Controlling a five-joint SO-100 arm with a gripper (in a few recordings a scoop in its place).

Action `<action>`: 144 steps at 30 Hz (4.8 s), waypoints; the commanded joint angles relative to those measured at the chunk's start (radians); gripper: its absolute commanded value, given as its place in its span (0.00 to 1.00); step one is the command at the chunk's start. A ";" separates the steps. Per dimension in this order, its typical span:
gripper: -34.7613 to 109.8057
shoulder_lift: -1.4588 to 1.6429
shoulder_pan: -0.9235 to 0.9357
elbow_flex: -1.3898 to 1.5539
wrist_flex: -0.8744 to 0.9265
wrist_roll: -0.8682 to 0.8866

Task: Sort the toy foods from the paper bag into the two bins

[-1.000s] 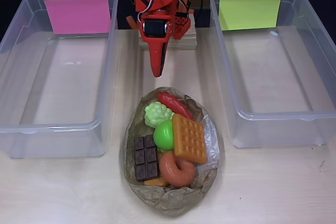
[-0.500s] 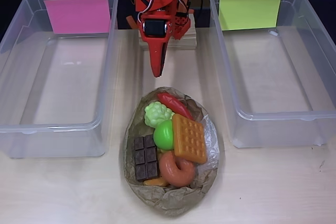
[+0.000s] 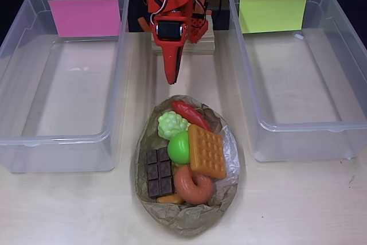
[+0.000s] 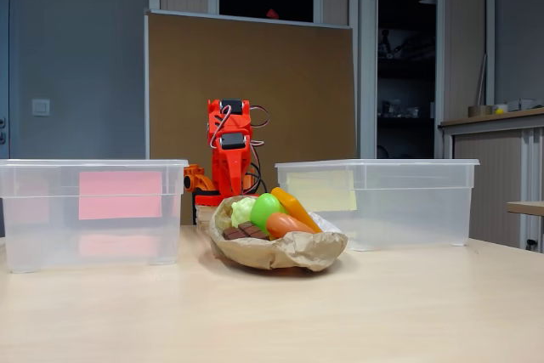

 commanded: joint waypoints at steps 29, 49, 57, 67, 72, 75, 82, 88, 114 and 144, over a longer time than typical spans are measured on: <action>0.25 -1.088 -0.112 -0.950 -0.077 -0.310; 0.24 -1.661 -0.244 -1.358 -0.394 0.667; 0.24 -1.735 -0.293 -1.416 -0.555 0.825; 0.25 -1.736 -0.209 -1.365 -0.525 0.974; 0.31 -1.707 -0.164 -1.250 -0.459 1.173; 0.41 -1.692 -0.172 -1.210 -0.449 1.226; 0.45 -1.692 -0.192 -1.212 -0.394 1.296; 0.45 -1.712 -0.227 -1.256 -0.360 1.351; 0.40 -1.983 -0.255 -1.489 -0.359 1.298; 0.24 -1.911 -0.259 -1.796 0.041 1.299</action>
